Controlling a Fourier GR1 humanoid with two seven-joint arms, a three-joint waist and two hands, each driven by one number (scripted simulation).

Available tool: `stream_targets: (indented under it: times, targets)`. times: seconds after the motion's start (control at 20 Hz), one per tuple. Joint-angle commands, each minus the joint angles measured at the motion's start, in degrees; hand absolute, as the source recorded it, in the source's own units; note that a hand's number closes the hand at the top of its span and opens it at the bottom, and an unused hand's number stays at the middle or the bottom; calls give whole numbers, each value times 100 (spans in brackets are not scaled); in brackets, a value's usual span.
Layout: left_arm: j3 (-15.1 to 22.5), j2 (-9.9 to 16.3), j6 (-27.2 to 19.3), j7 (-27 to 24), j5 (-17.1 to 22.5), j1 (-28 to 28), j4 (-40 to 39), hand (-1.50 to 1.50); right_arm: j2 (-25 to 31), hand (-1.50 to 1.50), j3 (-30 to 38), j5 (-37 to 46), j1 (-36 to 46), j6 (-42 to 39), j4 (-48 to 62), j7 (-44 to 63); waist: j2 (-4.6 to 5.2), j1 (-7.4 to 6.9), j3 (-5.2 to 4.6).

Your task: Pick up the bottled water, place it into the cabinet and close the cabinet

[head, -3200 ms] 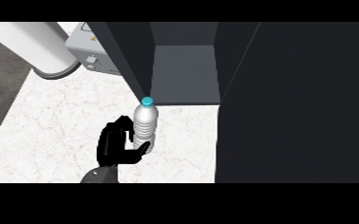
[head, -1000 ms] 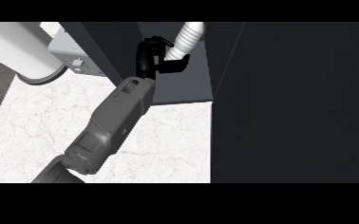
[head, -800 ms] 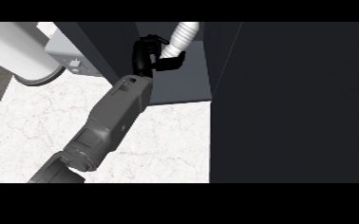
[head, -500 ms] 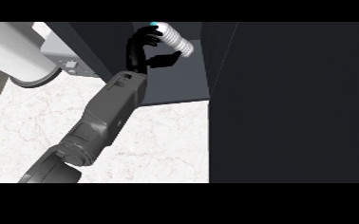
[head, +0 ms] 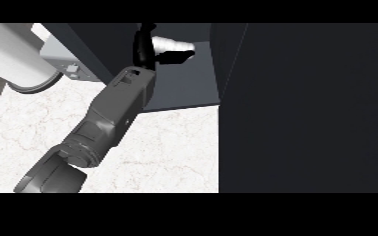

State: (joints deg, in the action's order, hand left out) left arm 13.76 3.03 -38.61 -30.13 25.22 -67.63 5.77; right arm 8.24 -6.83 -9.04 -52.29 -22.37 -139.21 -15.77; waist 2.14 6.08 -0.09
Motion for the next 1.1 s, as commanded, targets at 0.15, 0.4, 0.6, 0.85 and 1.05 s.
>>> stream_targets:
  times: [0.15,0.4,0.6,0.85,1.05]
  targets:
    - [-332,-92,895,-784,252,66,493,-150,95,-150,41,-419,-283,-136,-443,176,-70,-122,-5]
    - [-502,-293,1310,-1047,388,10,574,-150,-11,-150,-58,-373,24,-14,-320,316,-77,-233,1]
    - [-634,-254,1584,-946,402,-38,616,-150,-102,-150,-165,-242,-136,5,-378,297,-155,-362,5]
    - [-382,-301,1626,-941,464,459,1112,-150,-130,-150,-237,-233,-291,2,-555,381,-216,-455,6]
    - [-59,-303,1668,-804,700,805,1624,-150,-147,-150,-381,-277,-133,235,-797,812,-215,-464,5]
